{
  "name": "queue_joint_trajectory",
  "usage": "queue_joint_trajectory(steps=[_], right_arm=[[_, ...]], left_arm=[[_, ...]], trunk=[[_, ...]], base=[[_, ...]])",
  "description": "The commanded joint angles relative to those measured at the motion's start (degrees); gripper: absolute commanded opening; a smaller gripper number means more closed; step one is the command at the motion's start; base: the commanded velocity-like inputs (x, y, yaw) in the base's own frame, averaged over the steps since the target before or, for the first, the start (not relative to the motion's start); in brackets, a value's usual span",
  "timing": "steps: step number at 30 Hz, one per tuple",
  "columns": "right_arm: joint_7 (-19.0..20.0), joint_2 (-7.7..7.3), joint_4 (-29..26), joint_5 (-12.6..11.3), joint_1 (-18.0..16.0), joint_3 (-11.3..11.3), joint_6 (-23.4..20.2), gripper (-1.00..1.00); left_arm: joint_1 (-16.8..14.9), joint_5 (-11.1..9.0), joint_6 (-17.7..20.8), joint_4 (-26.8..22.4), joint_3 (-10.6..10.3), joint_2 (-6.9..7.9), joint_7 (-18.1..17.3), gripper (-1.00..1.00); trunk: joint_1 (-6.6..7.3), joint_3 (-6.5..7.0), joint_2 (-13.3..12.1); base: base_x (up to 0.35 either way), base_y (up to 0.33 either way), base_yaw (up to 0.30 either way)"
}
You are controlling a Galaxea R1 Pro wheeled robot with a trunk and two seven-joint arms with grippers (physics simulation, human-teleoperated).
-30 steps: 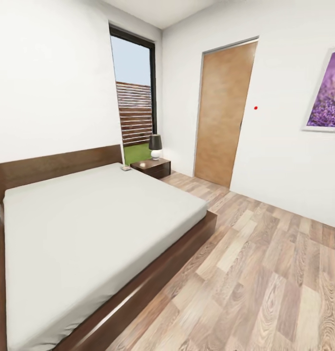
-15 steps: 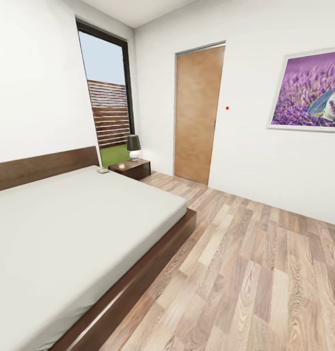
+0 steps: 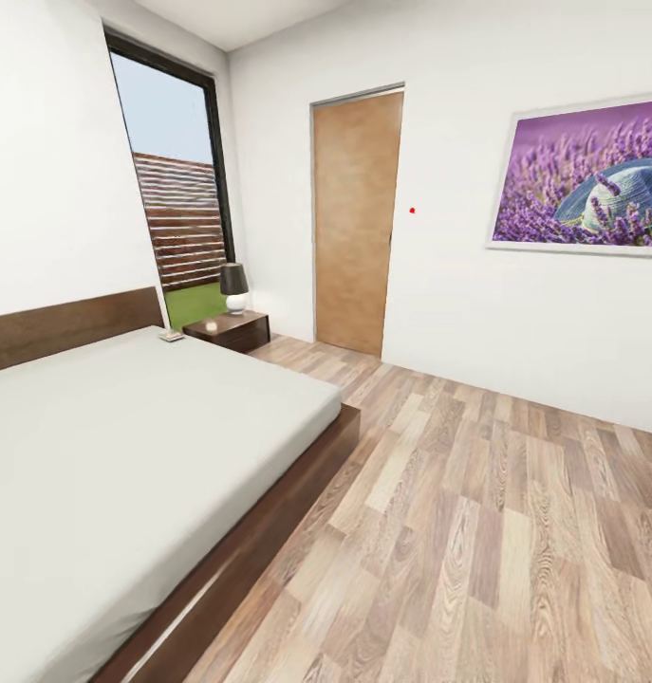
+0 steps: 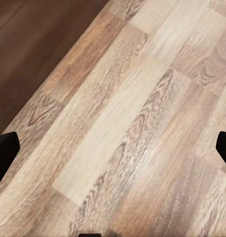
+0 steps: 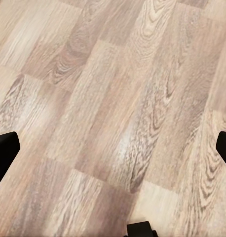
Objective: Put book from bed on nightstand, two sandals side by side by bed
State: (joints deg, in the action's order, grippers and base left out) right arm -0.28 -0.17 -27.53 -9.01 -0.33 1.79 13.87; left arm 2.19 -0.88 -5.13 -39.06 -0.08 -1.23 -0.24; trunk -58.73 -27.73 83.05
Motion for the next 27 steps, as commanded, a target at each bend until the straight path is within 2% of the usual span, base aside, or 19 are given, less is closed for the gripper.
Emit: queue_joint_trajectory(steps=[1,7,27], right_arm=[[0.0,-0.04,0.0,-0.5,0.0,-0.1,0.2,1.00],[0.1,-0.06,0.0,-0.5,0.0,-0.1,0.2,1.00],[-0.1,-0.08,0.0,-0.6,0.0,-0.1,0.2,1.00]], left_arm=[[0.0,-0.1,-0.1,-0.1,0.0,0.00,0.0,1.00],[0.0,-0.1,-0.1,-0.1,0.0,0.00,0.0,1.00],[0.0,-0.1,-0.1,-0.1,0.0,0.00,0.0,1.00]], trunk=[[0.00,-0.05,0.0],[0.00,-0.05,0.0],[0.00,-0.05,0.0]], base=[[0.000,0.000,-0.034],[0.000,0.000,-0.169],[0.000,0.000,-0.279]])
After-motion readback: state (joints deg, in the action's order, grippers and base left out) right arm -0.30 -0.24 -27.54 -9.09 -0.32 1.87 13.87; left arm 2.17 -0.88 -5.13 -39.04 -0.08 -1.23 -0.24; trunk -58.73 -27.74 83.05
